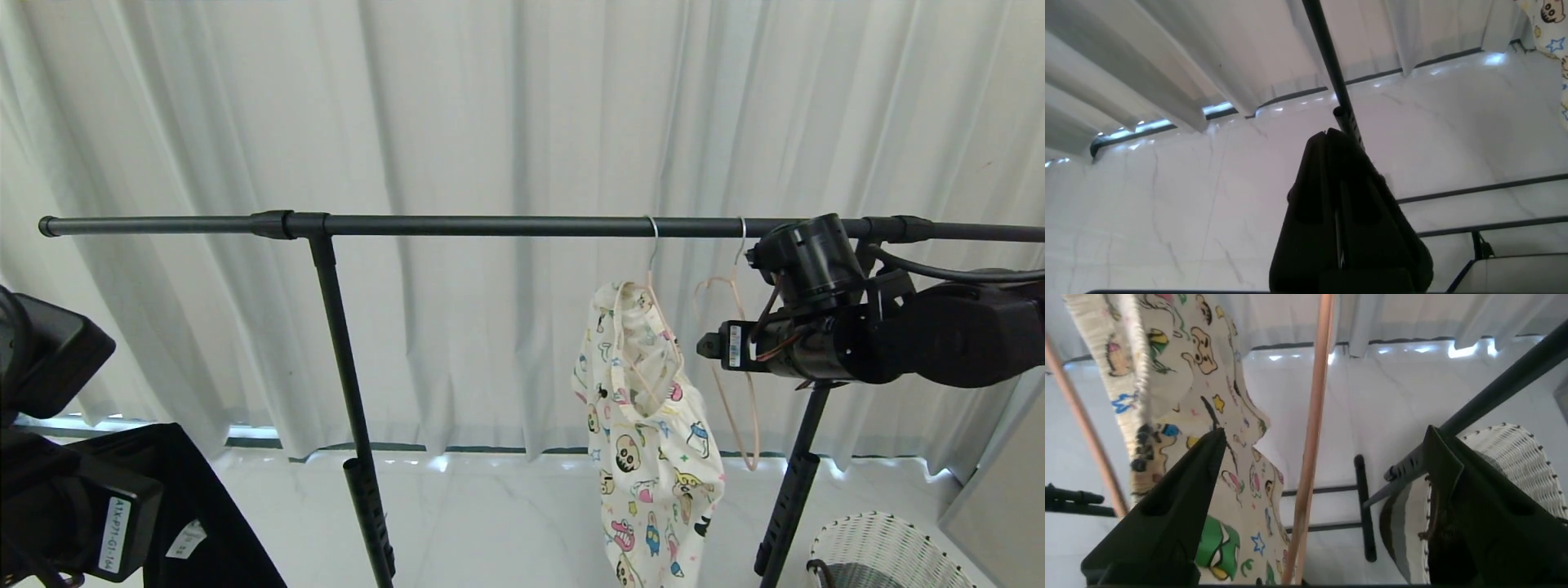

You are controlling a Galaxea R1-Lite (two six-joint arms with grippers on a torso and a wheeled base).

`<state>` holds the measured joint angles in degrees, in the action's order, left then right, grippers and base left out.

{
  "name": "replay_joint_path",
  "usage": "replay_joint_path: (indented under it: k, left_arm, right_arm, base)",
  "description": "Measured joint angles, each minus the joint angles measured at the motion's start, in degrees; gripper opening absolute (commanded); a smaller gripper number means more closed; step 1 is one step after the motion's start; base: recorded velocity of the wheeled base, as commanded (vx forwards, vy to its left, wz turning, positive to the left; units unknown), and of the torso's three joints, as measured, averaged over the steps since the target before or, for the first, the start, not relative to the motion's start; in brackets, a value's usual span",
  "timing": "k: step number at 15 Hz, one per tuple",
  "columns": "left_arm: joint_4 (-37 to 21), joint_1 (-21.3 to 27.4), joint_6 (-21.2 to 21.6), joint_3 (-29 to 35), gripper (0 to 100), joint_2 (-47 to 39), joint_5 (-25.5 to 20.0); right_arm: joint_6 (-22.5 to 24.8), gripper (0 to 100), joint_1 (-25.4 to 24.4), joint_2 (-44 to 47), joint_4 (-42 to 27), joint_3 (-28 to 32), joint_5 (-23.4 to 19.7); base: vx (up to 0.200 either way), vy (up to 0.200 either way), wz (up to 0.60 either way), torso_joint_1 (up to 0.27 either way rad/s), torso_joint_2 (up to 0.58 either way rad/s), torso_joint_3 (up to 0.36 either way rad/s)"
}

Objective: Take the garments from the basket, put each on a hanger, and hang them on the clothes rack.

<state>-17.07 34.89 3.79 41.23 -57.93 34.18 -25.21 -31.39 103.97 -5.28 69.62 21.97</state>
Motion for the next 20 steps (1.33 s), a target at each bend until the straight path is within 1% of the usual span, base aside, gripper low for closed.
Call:
replay_joint_path:
  k: [6, 7, 11, 16, 20]
  left_arm:
    - [0.0, 0.0, 0.0, -0.3, 0, 0.5, 0.0]
    - [0.0, 0.0, 0.0, -0.5, 0, 0.8, 0.0]
    - [0.0, 0.0, 0.2, -2.1, 0, 2.3, 0.0]
    - [0.0, 0.0, 0.3, -2.2, 0, 3.1, 0.0]
    - [0.0, 0.0, 0.3, -2.2, 0, 3.4, 0.0]
  right_arm:
    - [0.2, 100, 0.0, 1.8, 0.4, 0.1, 0.1]
    - [0.3, 0, 0.0, 1.9, 0.5, 0.1, 0.1]
    - [0.7, 0, 0.0, 2.1, 0.5, 0.8, 0.2]
    - [1.0, 0, 0.0, 1.9, 0.5, 0.9, 0.7]
    - [1.4, 0, 0.0, 0.3, 0.5, 0.6, 2.2]
  base:
    - [0.000, 0.000, 0.00, 0.000, 0.00, 0.000]
    - [0.000, 0.000, 0.00, 0.000, 0.00, 0.000]
    - [0.000, 0.000, 0.00, 0.000, 0.00, 0.000]
    - [0.000, 0.000, 0.00, 0.000, 0.00, 0.000]
    - [0.000, 0.000, 0.00, 0.000, 0.00, 0.000]
